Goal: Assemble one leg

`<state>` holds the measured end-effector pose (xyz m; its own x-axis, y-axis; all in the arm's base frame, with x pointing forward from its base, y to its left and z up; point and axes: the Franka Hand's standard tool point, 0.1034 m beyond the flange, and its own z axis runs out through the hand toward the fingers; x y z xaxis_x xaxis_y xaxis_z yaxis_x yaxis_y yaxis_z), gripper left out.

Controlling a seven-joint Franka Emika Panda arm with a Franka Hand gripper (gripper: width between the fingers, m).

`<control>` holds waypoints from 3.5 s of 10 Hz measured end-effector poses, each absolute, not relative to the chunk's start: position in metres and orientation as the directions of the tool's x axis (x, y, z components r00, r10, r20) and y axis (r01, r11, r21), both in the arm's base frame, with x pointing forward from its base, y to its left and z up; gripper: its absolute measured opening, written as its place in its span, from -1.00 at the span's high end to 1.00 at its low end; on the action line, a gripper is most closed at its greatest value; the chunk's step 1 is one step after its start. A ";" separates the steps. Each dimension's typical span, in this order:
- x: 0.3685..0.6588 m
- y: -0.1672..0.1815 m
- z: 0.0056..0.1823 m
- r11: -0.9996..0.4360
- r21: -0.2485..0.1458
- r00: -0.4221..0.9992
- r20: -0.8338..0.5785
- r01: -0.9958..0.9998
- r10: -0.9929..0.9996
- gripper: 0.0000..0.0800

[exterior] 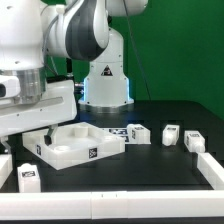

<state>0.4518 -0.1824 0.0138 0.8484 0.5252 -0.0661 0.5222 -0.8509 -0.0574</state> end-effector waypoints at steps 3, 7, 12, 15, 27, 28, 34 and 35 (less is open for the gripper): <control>0.452 -0.178 0.008 -0.850 -0.048 0.848 -0.063 0.525 0.527 -0.56; 0.451 -0.178 0.008 -0.850 -0.048 0.848 -0.063 0.525 0.527 0.34; 0.484 -0.130 0.039 -0.996 -0.086 0.993 -0.112 0.016 0.026 0.87; 0.536 -0.080 0.048 -0.986 -0.070 0.983 -0.107 -0.154 -0.146 0.87; 0.566 -0.023 0.012 -0.993 -0.058 0.991 -0.094 -0.100 -0.095 0.86; 0.572 -0.022 0.011 -0.994 -0.057 0.992 -0.093 -0.092 -0.087 0.86; 0.583 -0.022 0.013 -0.995 -0.060 0.986 -0.148 -0.081 -0.072 0.86; 0.583 -0.022 0.013 -0.995 -0.060 0.986 -0.148 -0.082 -0.073 0.86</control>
Offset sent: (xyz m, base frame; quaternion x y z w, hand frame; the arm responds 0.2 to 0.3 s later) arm 0.0000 0.0000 0.0000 0.0000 0.0000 0.0000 1.0000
